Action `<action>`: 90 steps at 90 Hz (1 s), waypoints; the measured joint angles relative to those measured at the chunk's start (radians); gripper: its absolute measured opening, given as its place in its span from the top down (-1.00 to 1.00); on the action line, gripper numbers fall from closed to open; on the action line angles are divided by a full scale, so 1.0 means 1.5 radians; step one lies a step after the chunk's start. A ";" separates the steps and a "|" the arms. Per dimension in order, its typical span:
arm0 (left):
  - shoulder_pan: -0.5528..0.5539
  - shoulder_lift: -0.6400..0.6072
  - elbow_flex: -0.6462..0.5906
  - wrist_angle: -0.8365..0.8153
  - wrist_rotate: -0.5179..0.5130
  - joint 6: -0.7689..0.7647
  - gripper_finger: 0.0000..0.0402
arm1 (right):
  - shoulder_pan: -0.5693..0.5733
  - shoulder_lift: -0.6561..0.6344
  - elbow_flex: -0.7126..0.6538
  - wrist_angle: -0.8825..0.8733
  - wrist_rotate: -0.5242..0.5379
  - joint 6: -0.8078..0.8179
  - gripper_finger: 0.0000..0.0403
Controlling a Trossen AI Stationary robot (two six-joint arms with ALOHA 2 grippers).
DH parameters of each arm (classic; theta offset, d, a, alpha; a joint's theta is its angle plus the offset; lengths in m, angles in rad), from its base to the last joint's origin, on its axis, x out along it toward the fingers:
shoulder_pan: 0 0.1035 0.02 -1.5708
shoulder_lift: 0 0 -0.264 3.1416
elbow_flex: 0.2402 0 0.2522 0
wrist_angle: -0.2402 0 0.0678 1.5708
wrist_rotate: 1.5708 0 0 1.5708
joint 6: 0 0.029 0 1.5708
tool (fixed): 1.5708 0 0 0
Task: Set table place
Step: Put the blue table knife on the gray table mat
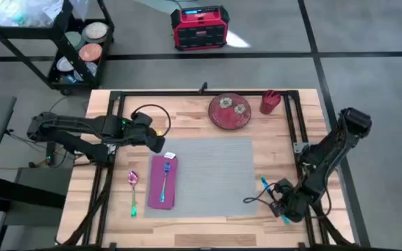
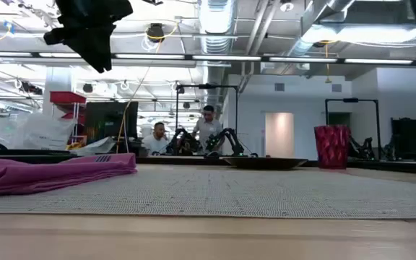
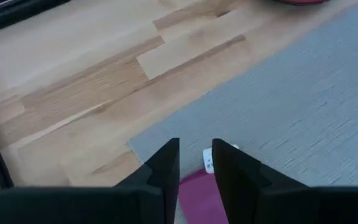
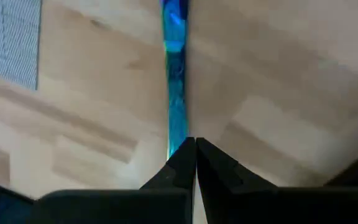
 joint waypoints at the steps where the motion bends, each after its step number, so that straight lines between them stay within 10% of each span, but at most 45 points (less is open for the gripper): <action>1: 0.000 0.000 0.000 0.000 0.000 0.000 0.60 | -0.002 0.000 0.002 0.001 -0.001 -0.003 1.00; 36: -0.003 0.000 0.000 0.006 0.001 0.003 0.61 | 0.034 0.000 0.019 -0.056 -0.130 0.090 1.00; 90: -0.025 0.000 0.000 0.025 0.023 -0.011 0.61 | 0.047 0.036 -0.024 -0.004 -0.141 0.081 1.00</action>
